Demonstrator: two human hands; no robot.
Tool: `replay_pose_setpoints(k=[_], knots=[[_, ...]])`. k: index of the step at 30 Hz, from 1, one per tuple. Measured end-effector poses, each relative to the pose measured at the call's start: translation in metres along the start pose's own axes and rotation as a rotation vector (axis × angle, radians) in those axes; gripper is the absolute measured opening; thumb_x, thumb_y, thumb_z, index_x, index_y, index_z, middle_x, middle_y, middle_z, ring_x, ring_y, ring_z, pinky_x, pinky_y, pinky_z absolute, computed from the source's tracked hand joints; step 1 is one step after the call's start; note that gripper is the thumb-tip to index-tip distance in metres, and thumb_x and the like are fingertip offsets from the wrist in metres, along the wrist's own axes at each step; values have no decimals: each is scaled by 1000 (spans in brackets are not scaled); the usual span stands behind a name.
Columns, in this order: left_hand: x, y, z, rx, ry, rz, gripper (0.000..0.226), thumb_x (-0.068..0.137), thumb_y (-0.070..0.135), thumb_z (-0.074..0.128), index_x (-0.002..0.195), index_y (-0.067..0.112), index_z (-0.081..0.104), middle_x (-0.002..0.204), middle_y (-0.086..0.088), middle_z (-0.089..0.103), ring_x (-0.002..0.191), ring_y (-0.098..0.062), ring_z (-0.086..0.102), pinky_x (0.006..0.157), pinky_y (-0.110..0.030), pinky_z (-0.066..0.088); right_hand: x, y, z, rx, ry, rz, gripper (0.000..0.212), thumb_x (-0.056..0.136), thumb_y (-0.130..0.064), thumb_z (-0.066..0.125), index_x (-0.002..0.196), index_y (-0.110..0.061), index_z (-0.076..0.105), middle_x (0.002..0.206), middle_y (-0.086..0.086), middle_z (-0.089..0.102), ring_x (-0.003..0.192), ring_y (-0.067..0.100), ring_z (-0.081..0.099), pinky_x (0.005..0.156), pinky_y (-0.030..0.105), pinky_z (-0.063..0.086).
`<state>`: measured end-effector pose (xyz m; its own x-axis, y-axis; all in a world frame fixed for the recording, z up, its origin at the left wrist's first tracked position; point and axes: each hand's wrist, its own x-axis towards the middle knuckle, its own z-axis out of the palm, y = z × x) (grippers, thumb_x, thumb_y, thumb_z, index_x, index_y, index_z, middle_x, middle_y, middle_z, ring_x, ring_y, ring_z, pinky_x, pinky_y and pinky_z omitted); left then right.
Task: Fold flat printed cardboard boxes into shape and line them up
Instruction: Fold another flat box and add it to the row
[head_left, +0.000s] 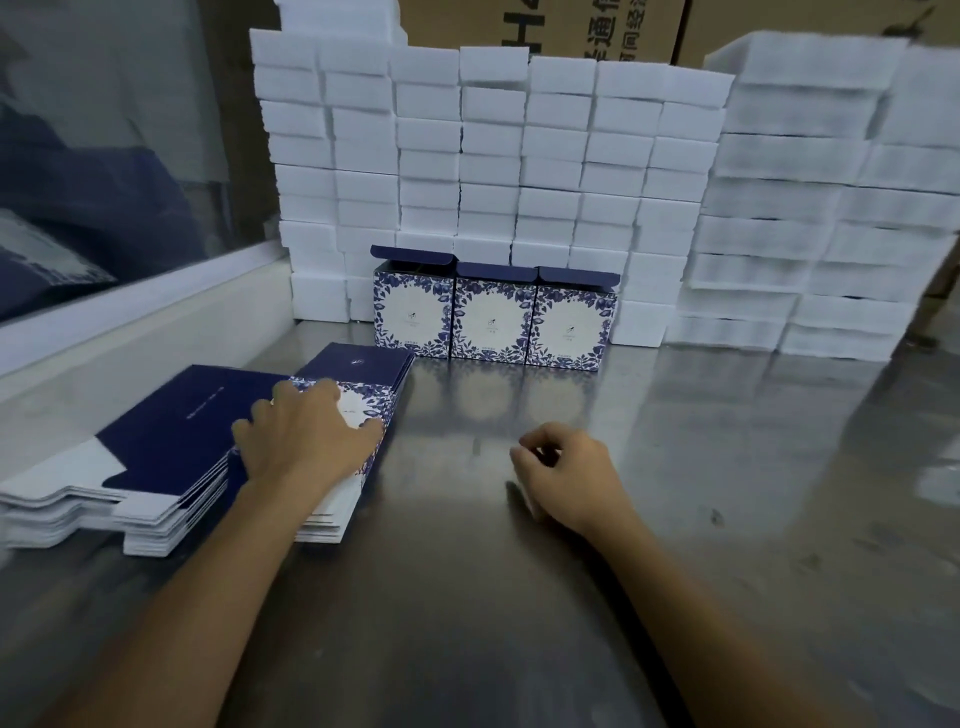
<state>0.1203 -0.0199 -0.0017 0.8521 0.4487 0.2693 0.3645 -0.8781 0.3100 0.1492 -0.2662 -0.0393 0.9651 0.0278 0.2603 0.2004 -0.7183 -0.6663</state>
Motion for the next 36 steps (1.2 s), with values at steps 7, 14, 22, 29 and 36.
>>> replay_pose_setpoints(k=[7,14,22,29,36], knots=[[5,-9,-8,-88,19,25,61,74,53,70,125,23,56,117,-11,65,105,-38,60,72,-35,38,-5,4,-10,264,73,53,16,93,-23,64,79,-19,72,76,-3,73,70,11,66,69,25,51],[2,-2,-12,-11,-51,62,55,70,63,68,108,23,60,112,-5,65,97,-31,59,69,-32,36,-2,5,-8,280,74,42,20,92,-23,64,73,-23,70,71,-2,72,68,14,67,72,34,56],[-3,-1,-19,-156,43,38,32,83,49,59,90,19,66,73,4,48,76,-27,44,71,-34,35,-2,9,-7,451,118,90,17,89,-24,64,73,-23,72,73,3,73,78,29,70,78,53,60],[-14,21,-16,2,276,235,14,81,8,70,94,14,67,92,-7,63,78,-29,57,61,-34,35,-1,10,-7,452,129,75,22,92,-20,64,70,-17,70,69,-1,72,62,14,68,68,37,59],[-23,27,-12,120,215,207,33,82,0,64,110,12,51,96,-11,62,85,-31,58,68,-36,32,-7,4,-7,496,96,10,18,95,-17,62,79,-17,70,67,2,72,63,13,67,73,36,59]])
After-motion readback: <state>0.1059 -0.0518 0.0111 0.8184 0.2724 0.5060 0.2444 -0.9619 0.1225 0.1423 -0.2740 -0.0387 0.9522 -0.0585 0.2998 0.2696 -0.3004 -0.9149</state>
